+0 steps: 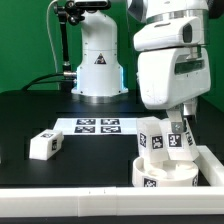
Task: Assemble stool
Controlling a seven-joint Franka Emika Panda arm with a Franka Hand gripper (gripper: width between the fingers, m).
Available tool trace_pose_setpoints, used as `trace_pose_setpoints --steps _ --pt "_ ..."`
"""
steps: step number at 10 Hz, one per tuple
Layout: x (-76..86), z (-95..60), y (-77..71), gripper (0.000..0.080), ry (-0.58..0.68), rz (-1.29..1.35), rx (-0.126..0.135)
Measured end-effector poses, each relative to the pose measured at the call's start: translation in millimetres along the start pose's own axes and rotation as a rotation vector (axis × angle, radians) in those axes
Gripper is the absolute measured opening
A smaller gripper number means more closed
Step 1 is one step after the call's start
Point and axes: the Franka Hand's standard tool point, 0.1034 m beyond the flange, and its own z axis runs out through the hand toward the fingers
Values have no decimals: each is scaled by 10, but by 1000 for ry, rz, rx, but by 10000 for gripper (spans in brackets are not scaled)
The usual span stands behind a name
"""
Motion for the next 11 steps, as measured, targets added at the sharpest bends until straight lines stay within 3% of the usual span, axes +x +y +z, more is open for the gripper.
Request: trace_pose_setpoints --steps 5,7,11 --pt "87 12 -93 337 -1 459 8" --pt "99 18 -80 337 17 602 -4" --pt "109 14 -80 337 23 853 2"
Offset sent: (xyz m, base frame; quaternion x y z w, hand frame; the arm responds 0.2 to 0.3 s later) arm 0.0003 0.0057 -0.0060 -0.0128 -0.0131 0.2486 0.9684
